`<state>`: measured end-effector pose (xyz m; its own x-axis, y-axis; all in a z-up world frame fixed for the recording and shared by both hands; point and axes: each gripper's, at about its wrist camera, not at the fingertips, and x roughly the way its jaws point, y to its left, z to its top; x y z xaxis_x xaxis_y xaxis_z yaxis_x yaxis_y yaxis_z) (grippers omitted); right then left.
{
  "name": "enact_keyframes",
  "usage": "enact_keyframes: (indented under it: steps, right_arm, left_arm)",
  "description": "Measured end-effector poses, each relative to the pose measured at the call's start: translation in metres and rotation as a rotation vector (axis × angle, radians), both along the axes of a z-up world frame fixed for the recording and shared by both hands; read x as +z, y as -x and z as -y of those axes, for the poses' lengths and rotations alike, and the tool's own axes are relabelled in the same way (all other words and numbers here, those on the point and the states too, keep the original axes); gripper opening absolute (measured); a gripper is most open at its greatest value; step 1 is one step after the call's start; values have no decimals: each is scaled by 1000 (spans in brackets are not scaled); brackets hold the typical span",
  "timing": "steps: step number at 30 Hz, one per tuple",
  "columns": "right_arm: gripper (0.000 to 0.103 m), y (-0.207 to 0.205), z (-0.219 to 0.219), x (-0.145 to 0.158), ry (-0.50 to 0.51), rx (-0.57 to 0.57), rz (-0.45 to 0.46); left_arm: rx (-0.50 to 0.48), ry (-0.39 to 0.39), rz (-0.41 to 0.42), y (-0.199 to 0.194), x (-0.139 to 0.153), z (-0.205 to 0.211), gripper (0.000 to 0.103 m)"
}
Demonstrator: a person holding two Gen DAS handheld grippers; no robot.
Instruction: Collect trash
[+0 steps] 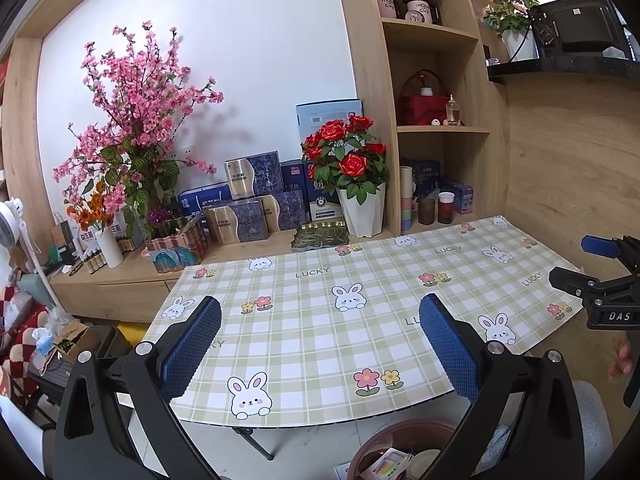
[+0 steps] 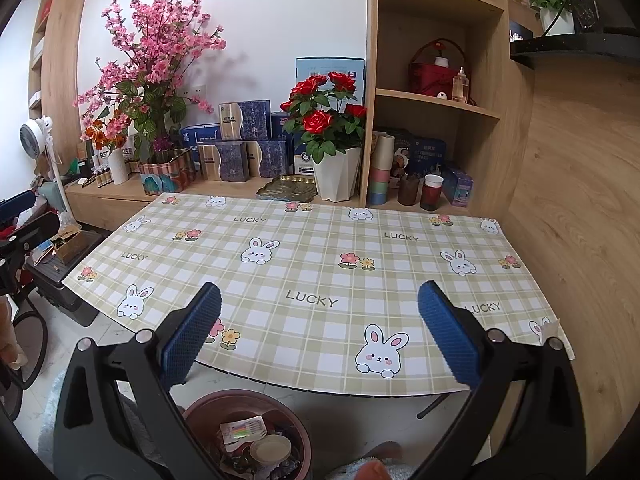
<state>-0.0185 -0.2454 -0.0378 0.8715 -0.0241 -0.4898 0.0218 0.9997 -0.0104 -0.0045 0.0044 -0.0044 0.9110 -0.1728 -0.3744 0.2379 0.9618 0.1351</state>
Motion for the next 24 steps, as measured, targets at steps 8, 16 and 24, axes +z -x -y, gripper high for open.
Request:
enact_keyframes:
  steps: [8,16,24]
  right_arm:
    - [97,0,0,0,-1,-1,-1]
    - [97,2,1,1,-3,-4,-3]
    - [97,3,2,1,-2,-6,-3]
  left_arm:
    - [19,6,-15,-3,1,-3,97]
    - [26,-3,-15,-4,1,-4,97]
    - [24,-3,-19,-4,0,-5,97]
